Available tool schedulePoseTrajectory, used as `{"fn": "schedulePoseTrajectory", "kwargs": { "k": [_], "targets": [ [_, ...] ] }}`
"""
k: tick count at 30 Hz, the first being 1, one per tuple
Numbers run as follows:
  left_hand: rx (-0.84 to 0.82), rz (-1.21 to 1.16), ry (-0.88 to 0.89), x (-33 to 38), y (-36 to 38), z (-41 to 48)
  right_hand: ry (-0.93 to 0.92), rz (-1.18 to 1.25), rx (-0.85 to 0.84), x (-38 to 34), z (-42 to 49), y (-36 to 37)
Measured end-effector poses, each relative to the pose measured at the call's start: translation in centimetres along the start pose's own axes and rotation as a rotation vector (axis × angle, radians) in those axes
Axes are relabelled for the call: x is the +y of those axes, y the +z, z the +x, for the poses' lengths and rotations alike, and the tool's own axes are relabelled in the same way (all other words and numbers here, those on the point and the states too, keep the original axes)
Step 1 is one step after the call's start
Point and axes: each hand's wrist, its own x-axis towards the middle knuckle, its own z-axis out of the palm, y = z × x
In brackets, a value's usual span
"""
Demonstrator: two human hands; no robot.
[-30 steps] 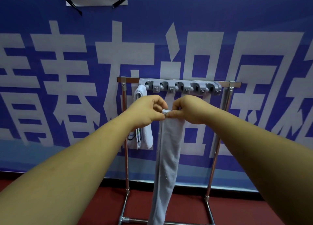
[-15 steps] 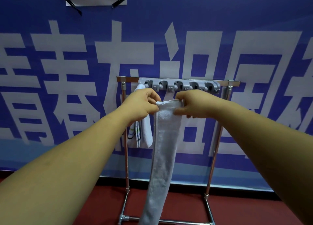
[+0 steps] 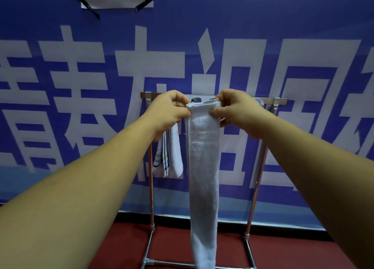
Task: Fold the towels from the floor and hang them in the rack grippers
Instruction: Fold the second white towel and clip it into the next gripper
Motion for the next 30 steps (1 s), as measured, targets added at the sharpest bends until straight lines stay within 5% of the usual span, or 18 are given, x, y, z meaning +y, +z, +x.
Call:
{"fn": "schedulePoseTrajectory", "kwargs": {
  "k": [8, 15, 23, 30],
  "targets": [
    [-0.095, -0.424, -0.155, -1.1, 1.3, -0.4, 0.027, 0.189, 0.048, -0.3, 0.4, 0.3],
    [-0.226, -0.31, -0.207, -2.8, 2.8, -1.4, 0.029, 0.308, 0.112, -0.8, 0.7, 0.0],
    [-0.319, -0.58, -0.307, -3.0, 3.9, -2.3, 0.034, 0.299, 0.218, -1.3, 1.2, 0.3],
    [-0.402, -0.44, -0.345, -2.9, 3.7, -2.4, 0.102, 0.303, 0.326, -0.4, 2.3, -0.3]
  ]
}}
